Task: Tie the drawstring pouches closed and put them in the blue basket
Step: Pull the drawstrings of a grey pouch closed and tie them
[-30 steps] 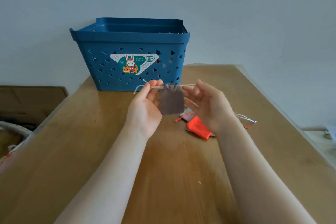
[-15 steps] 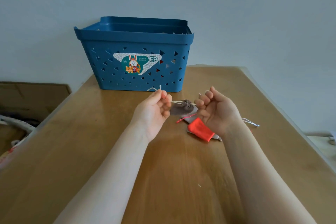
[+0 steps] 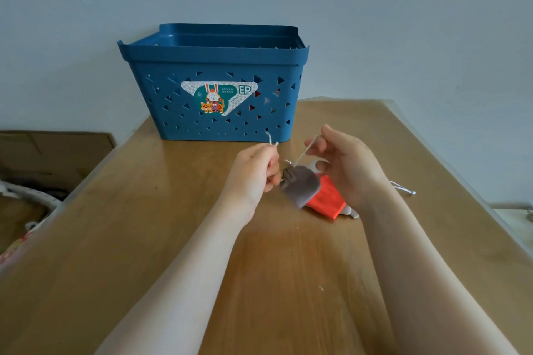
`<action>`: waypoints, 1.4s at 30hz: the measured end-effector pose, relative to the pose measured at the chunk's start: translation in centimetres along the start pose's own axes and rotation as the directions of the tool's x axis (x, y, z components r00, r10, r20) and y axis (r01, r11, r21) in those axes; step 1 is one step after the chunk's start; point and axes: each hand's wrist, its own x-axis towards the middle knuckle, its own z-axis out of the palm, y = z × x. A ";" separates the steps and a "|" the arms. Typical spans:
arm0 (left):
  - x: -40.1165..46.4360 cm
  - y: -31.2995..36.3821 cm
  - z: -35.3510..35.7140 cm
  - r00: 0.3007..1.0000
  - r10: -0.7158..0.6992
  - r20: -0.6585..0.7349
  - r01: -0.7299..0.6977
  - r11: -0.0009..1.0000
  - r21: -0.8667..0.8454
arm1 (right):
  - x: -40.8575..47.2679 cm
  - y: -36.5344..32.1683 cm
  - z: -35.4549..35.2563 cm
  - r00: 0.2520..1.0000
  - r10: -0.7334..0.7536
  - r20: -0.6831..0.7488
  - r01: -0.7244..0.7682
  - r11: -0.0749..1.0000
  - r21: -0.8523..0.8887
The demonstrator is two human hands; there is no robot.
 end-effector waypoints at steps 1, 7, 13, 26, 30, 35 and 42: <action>-0.1 0.0 0.1 1.000 0.023 0.006 -0.023 0.998 0.059 | -0.3 -0.4 0.1 0.998 -0.069 0.005 0.069 0.989 -0.128; -1.0 0.2 0.9 0.972 0.149 0.182 -0.209 0.903 0.377 | -1.9 -2.3 1.4 0.952 -0.245 0.187 0.308 0.754 -0.580; -1.6 0.5 1.1 0.935 0.154 0.319 -0.271 0.891 0.363 | -2.4 -2.4 1.9 0.937 -0.206 0.283 0.347 0.652 -0.674; -0.8 0.0 -0.2 0.969 0.057 0.241 -0.127 0.950 0.286 | -2.1 -2.2 0.4 0.945 -0.078 0.318 0.287 0.667 -0.688; -0.9 0.3 -0.1 0.977 0.038 0.211 -0.085 0.972 0.217 | -2.0 -2.3 0.5 0.944 -0.142 0.299 0.323 0.590 -0.740; -0.9 0.6 0.1 0.986 0.082 0.146 -0.105 0.981 0.162 | -1.9 -2.3 0.4 0.949 -0.155 0.274 0.314 0.479 -0.819; -0.6 0.5 -0.1 0.998 -0.034 0.055 0.032 0.999 0.045 | -2.0 -2.0 1.1 0.919 -0.188 0.346 0.394 0.424 -0.815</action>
